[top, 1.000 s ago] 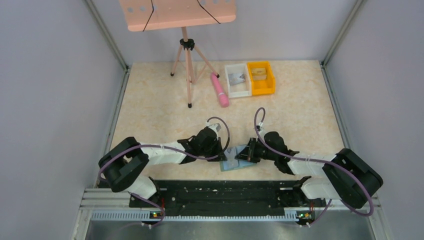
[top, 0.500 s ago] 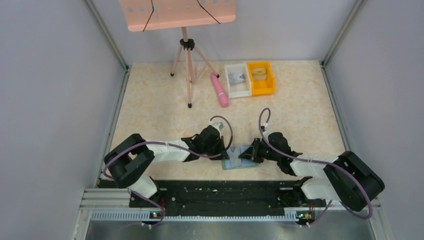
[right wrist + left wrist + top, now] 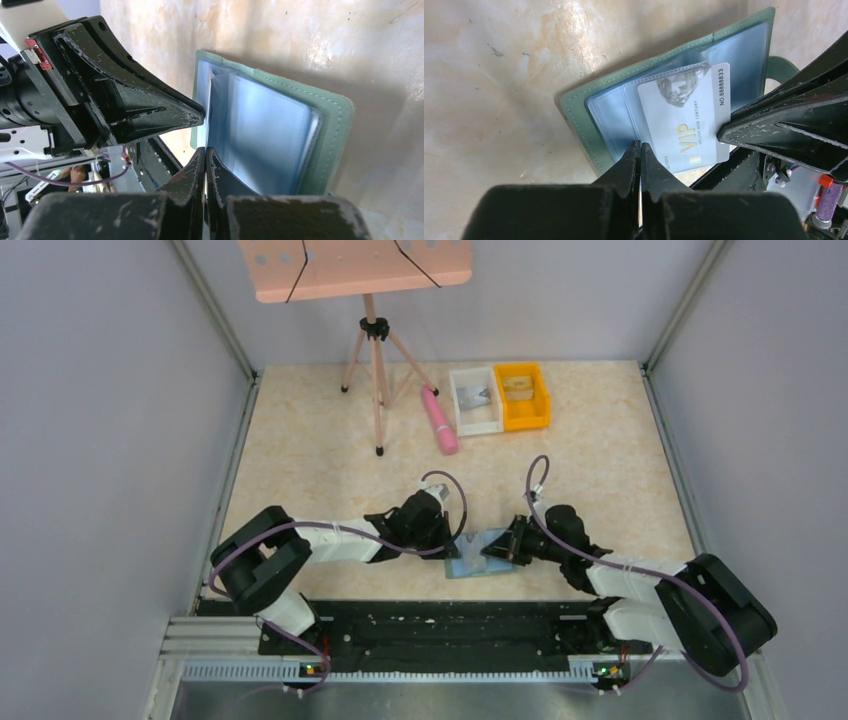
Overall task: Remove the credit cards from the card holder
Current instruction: Remove the credit card from the card holder.
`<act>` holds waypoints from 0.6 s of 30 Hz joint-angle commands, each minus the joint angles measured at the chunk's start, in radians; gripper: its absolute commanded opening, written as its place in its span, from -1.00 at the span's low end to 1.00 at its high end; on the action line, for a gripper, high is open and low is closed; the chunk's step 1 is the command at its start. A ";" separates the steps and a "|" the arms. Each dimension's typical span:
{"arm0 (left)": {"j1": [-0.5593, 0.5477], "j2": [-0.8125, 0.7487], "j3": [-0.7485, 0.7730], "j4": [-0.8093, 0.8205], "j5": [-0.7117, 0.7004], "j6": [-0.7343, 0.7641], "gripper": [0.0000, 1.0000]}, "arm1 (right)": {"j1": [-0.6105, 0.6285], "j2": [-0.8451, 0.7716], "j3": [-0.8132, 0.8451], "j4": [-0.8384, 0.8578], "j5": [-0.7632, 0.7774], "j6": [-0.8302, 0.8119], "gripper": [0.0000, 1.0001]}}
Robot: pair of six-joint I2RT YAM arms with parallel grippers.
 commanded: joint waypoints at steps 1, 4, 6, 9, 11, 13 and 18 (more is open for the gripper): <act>0.002 0.031 0.004 -0.058 -0.039 0.024 -1.00 | -0.023 -0.028 -0.007 0.062 -0.049 0.003 -1.00; 0.002 0.030 0.008 -0.067 -0.045 0.026 -1.00 | -0.047 -0.043 -0.005 0.019 -0.044 0.004 -1.00; 0.002 0.031 0.008 -0.071 -0.047 0.026 -1.00 | -0.063 -0.061 -0.005 -0.019 -0.040 0.001 -1.00; 0.002 0.031 0.004 -0.072 -0.049 0.027 -1.00 | -0.079 -0.112 0.004 -0.113 -0.017 -0.018 -1.00; 0.002 0.029 0.003 -0.071 -0.047 0.028 -1.00 | -0.085 -0.161 0.012 -0.176 0.006 -0.030 -1.00; 0.002 0.030 0.002 -0.073 -0.047 0.029 -1.00 | -0.087 -0.215 0.025 -0.255 0.045 -0.042 -1.00; 0.002 0.025 0.019 -0.080 -0.046 0.030 -1.00 | -0.087 -0.346 0.069 -0.476 0.165 -0.044 -1.00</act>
